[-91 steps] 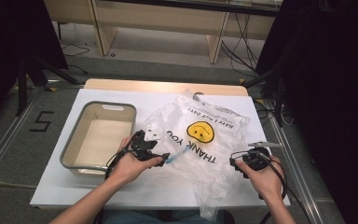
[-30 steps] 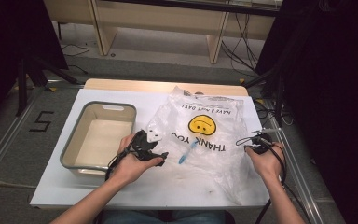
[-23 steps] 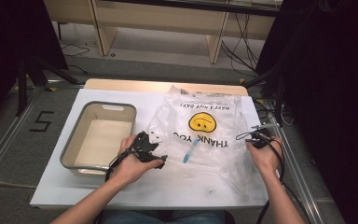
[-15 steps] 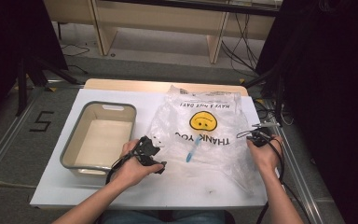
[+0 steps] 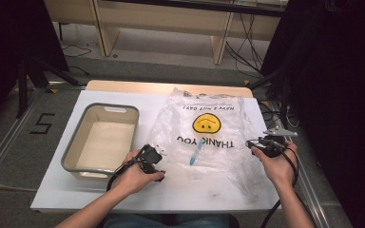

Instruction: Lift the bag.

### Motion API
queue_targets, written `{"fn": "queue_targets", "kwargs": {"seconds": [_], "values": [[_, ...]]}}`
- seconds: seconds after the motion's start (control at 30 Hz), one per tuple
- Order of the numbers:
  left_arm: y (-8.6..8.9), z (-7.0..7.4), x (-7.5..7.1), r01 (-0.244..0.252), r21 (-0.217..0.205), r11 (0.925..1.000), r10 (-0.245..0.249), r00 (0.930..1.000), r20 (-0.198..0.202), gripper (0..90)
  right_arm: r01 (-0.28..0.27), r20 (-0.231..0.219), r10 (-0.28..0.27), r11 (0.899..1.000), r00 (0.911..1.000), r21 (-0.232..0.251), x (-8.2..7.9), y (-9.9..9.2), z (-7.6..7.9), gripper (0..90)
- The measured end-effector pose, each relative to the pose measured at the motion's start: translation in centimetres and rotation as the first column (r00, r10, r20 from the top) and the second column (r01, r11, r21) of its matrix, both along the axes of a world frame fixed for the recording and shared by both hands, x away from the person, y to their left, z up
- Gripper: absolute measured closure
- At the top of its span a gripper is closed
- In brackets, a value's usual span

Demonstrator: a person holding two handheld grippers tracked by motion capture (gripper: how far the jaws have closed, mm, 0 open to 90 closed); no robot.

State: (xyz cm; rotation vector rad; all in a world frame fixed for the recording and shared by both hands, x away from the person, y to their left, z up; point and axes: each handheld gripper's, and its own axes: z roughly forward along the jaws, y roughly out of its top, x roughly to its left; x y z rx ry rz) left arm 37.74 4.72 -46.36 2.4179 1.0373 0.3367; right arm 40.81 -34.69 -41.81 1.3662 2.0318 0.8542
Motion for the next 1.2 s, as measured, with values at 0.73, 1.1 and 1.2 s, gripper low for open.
{"fn": "queue_targets", "kwargs": {"seconds": [0.73, 1.1, 1.2], "values": [[0.2, 0.3, -0.3, 0.016, -0.046, 0.9988, -0.019, 0.9982, -0.056, 41.5, -0.290, -0.248, 0.294, 0.956, 0.9230, 0.052, -6.0, 1.7, -4.0, 38.0], [0.2, 0.1, -0.9, -0.041, 0.032, 0.9987, 0.042, 0.9987, -0.030, 38.3, -0.290, -0.290, 0.280, 0.957, 0.9153, 0.008, -6.0, 1.6, -4.8, 39.3], [0.0, 0.9, -1.4, -0.029, 0.029, 0.9992, 0.028, 0.9993, 0.024, 39.6, -0.288, -0.287, 0.277, 0.958, 0.9170, 0.004, -6.0, 1.5, -4.7, 39.8]]}}
